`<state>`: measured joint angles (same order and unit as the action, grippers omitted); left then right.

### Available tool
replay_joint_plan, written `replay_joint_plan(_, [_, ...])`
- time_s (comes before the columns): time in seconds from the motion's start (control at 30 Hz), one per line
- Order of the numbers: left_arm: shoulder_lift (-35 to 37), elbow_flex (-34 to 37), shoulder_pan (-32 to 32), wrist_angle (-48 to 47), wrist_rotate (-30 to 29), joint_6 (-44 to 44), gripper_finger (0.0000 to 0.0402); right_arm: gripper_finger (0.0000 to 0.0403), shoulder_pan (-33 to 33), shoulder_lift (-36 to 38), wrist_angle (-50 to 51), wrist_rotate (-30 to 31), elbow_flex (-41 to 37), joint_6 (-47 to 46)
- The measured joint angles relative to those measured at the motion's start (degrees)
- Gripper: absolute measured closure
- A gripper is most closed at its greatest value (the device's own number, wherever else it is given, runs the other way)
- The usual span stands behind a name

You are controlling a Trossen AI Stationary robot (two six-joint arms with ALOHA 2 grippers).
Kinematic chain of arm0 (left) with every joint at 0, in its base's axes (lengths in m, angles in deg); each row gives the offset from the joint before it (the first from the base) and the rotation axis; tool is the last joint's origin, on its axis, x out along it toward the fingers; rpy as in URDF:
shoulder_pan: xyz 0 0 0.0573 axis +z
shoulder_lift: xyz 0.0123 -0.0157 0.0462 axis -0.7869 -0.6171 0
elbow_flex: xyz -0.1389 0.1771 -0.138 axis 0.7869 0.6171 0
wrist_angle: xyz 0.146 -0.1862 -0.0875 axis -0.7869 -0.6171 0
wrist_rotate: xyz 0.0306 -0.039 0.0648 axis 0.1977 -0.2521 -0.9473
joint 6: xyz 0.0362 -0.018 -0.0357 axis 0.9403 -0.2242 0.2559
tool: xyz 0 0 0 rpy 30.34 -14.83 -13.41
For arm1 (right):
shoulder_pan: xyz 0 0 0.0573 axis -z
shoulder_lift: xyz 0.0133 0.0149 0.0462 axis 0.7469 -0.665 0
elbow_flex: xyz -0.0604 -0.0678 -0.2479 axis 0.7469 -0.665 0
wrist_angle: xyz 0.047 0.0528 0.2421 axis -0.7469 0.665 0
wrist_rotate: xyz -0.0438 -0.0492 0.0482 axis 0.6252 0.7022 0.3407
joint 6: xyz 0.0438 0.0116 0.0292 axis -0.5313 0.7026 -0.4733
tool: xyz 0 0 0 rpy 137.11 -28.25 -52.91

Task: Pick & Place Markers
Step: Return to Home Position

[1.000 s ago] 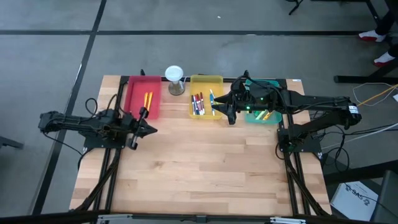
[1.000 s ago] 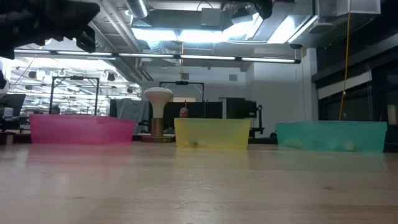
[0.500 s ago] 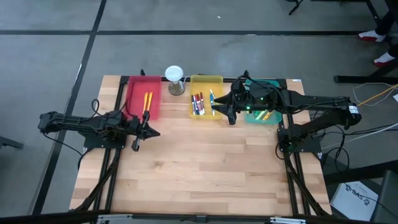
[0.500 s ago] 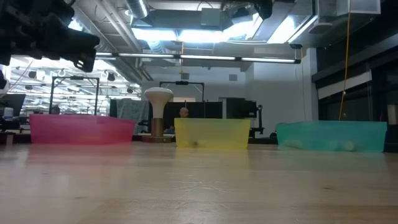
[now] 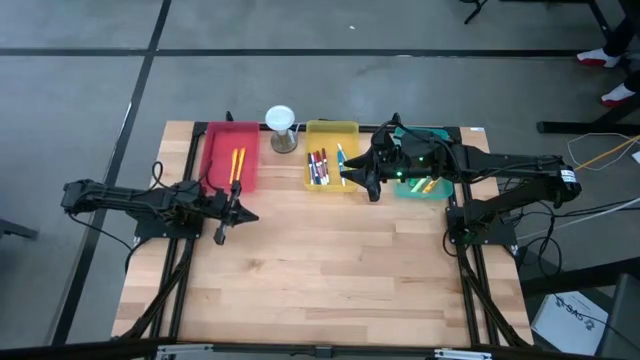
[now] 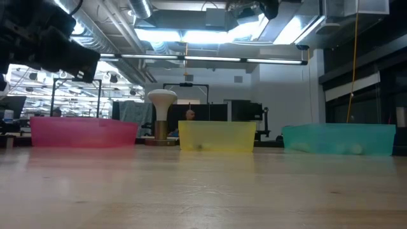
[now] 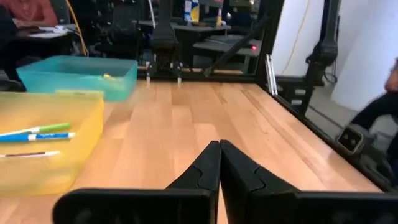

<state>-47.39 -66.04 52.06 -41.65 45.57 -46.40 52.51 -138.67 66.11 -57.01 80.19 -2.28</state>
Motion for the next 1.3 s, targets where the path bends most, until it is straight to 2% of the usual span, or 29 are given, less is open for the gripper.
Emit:
replay_joint_plan(0.33, [1.2, 0.0, 0.0, 0.8, -0.5, 2.3, 0.0400, 0.0214, 0.0, 0.0, 0.0, 0.0, 0.0, -0.1])
replay_joint_plan(0.63, [1.5, 0.0, -0.2, -4.2, 0.4, 0.0, 0.0399, 0.0214, 0.0, 0.0, 0.0, 0.0, 0.0, 0.0])
replay_joint_plan(0.87, [6.0, 0.0, -0.2, -3.8, 0.5, 0.7, 0.0399, 0.0214, 0.0, 0.0, 0.0, 0.0, 0.0, 0.1])
replay_joint_plan(1.3, [13.3, 0.0, -0.2, -8.7, -5.8, 2.4, 0.0399, 0.0214, 0.0, 0.0, 0.0, 0.0, 0.0, 0.3])
